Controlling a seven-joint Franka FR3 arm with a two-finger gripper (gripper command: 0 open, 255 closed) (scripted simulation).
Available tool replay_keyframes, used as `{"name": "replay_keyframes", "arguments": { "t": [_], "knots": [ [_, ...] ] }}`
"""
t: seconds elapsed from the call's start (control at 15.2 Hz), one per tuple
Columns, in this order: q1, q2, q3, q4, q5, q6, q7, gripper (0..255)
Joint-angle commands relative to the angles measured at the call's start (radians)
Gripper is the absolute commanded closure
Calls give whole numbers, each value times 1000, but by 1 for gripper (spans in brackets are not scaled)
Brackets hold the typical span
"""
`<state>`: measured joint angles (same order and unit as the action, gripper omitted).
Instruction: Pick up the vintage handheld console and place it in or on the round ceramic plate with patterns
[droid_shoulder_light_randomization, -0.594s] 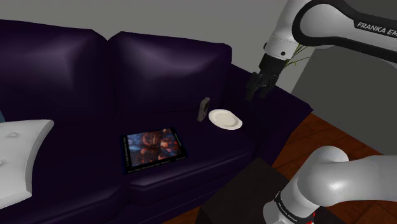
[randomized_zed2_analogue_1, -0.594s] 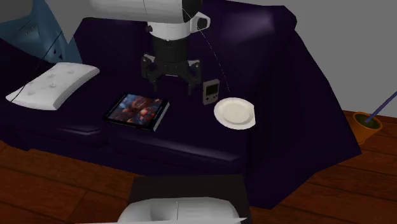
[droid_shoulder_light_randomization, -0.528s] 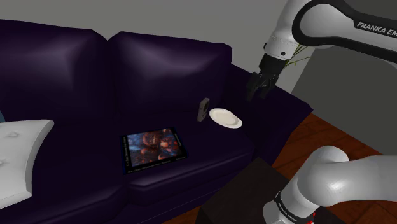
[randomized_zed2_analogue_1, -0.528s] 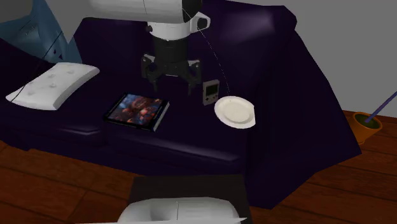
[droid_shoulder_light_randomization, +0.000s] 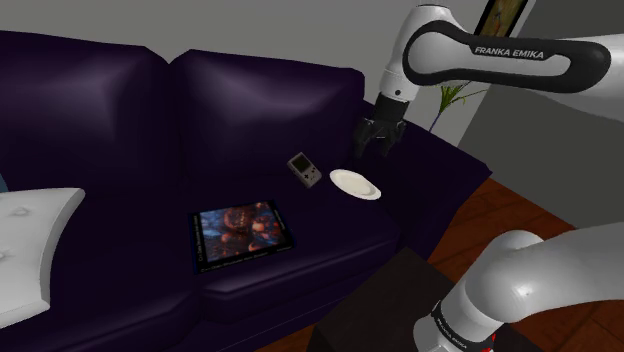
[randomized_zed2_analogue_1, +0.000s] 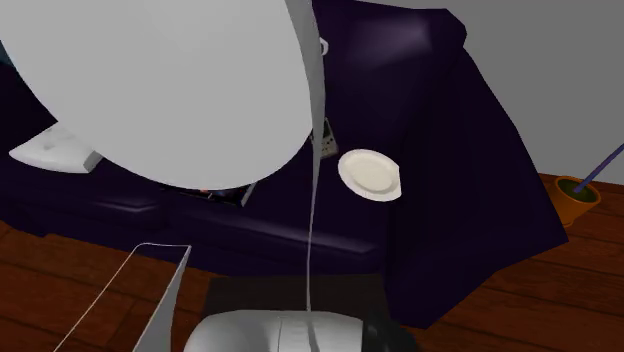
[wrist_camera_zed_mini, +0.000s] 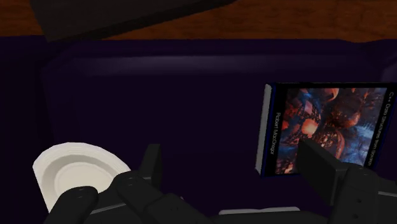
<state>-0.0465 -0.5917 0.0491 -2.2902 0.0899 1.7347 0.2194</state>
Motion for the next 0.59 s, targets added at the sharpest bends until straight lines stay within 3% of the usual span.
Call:
{"name": "replay_keyframes", "arguments": {
  "t": [0.0,0.53],
  "knots": [
    [-13,76,10,20,-2,54,35,0],
    [-60,372,28,156,-31,199,175,0]
  ]
}}
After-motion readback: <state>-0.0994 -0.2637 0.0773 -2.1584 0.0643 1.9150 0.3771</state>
